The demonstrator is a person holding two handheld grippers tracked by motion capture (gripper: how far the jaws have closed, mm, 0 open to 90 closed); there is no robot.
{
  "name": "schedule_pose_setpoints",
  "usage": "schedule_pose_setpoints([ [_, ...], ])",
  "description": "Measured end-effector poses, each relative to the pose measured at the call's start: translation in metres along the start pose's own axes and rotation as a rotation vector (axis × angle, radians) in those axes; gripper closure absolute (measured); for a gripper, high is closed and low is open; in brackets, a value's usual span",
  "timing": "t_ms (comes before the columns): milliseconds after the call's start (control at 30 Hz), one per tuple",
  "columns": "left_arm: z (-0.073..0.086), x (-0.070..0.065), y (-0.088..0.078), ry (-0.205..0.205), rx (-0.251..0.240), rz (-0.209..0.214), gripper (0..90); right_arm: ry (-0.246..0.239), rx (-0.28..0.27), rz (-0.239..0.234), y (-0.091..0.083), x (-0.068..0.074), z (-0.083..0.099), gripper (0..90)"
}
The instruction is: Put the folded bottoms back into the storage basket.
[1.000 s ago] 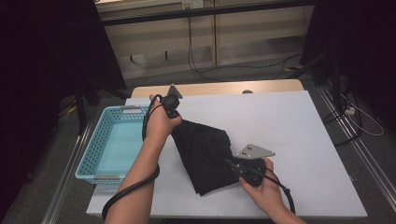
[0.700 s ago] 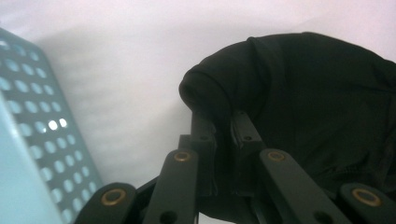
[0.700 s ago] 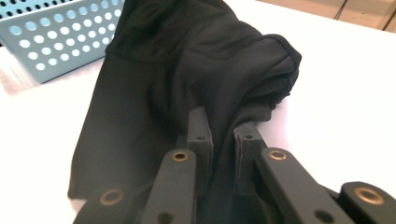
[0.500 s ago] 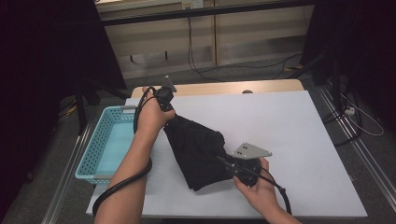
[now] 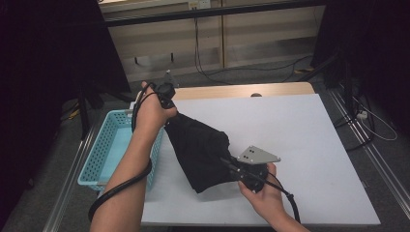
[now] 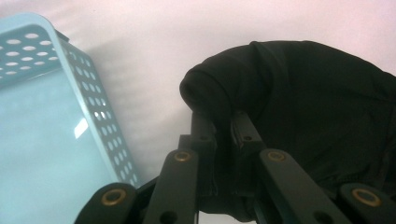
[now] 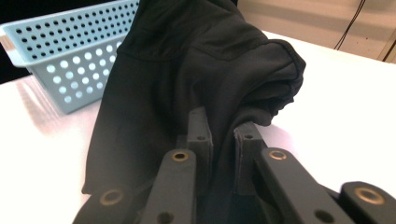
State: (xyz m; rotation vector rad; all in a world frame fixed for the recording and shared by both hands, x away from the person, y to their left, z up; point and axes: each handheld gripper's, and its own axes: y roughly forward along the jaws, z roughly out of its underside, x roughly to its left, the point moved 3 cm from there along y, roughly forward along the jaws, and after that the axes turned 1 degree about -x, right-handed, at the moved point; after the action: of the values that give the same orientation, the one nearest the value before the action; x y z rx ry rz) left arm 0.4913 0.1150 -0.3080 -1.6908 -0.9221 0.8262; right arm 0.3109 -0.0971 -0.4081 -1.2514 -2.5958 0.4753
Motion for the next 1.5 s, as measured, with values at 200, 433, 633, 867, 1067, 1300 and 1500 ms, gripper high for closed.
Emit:
schedule_pose_setpoints([
  [200,-0.003,0.0,-0.012,-0.003,0.015,-0.015,82.6,-0.006,-0.018,-0.004,0.001,0.006,-0.006,81.1],
  [433,-0.006,0.004,-0.028,-0.015,0.019,-0.031,82.6,-0.018,-0.052,-0.015,0.003,0.016,-0.016,81.1],
  [633,-0.005,0.012,-0.036,-0.031,0.021,-0.039,82.6,-0.013,-0.07,-0.035,0.007,0.024,-0.023,81.0],
  [867,-0.006,0.019,-0.051,-0.04,0.005,-0.046,82.7,-0.024,-0.094,-0.041,0.011,0.032,-0.034,81.0],
  [1067,-0.006,0.024,-0.062,-0.054,-0.002,-0.056,82.6,-0.048,-0.114,-0.036,0.014,0.038,-0.043,81.0],
  [1300,-0.006,0.031,-0.077,-0.064,-0.011,-0.068,82.7,-0.044,-0.138,-0.046,0.017,0.043,-0.051,81.0],
  [1500,-0.006,0.035,-0.088,-0.075,-0.023,-0.079,82.7,-0.056,-0.155,-0.052,0.02,0.049,-0.06,81.0],
])
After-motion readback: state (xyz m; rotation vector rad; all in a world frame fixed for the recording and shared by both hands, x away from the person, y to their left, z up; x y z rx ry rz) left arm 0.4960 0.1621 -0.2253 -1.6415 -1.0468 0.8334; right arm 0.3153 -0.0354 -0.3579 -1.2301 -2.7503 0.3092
